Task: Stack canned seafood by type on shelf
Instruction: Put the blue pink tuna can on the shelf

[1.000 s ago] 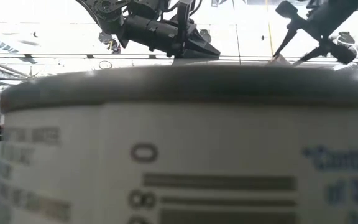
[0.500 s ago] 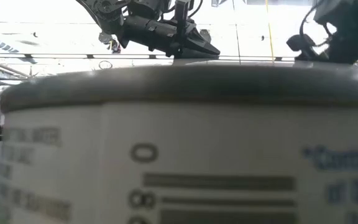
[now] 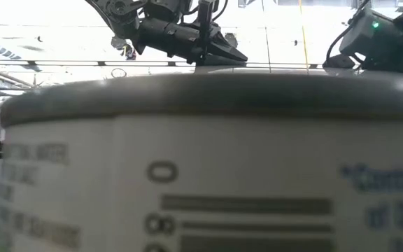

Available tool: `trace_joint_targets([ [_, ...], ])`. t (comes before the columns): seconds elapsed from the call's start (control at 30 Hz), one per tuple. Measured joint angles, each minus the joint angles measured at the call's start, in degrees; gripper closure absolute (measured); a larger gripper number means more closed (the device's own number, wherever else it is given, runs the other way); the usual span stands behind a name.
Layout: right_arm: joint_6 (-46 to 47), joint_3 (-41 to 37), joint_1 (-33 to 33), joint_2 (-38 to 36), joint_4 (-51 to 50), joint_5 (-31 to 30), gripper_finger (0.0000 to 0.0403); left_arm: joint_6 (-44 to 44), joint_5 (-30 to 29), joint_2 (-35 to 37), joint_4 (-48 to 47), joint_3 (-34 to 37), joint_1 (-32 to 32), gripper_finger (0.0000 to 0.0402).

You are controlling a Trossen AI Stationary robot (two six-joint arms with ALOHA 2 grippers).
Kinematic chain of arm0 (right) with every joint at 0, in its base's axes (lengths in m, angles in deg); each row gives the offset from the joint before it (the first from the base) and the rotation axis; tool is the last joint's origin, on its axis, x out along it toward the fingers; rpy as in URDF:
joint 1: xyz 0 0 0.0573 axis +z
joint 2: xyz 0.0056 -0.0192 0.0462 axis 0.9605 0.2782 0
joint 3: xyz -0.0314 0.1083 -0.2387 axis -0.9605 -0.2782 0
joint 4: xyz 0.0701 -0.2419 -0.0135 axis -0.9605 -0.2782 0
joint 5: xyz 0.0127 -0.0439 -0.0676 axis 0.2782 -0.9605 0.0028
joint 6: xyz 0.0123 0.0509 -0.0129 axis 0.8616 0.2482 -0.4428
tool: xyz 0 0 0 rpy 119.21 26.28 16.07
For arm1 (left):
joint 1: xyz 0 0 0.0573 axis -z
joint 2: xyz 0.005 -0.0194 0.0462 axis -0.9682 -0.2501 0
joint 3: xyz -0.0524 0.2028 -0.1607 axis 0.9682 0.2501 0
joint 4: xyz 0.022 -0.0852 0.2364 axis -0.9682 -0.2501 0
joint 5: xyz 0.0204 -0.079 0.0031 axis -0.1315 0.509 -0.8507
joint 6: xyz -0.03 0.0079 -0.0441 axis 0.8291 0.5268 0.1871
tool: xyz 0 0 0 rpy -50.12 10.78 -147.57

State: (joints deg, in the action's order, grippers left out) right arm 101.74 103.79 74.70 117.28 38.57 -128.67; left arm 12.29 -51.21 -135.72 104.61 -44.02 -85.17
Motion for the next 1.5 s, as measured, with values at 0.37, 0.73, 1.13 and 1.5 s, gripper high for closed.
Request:
trace_joint_targets([
  [0.37, 0.0, 0.0, -4.0, 4.8, 2.3, 4.0, 0.0201, 0.1, -0.4, 0.0, 0.0, 0.0, 0.0, 0.0357],
  [0.73, -4.3, 0.1, -4.7, 5.3, 3.1, 8.1, 0.0179, -0.1, -0.4, 0.0, 0.0, 0.0, 0.0, 0.0357],
  [1.13, -5.5, 0.0, -4.6, 5.2, 5.1, 8.3, 0.0071, -0.2, -0.1, 0.0, 0.0, 0.0, 0.0, 0.0357],
  [1.5, -15.3, 7.6, -5.4, 4.2, -1.7, 15.0, 0.0064, -1.3, 0.0, 0.0, 0.0, 0.0, 0.0, 0.0357],
])
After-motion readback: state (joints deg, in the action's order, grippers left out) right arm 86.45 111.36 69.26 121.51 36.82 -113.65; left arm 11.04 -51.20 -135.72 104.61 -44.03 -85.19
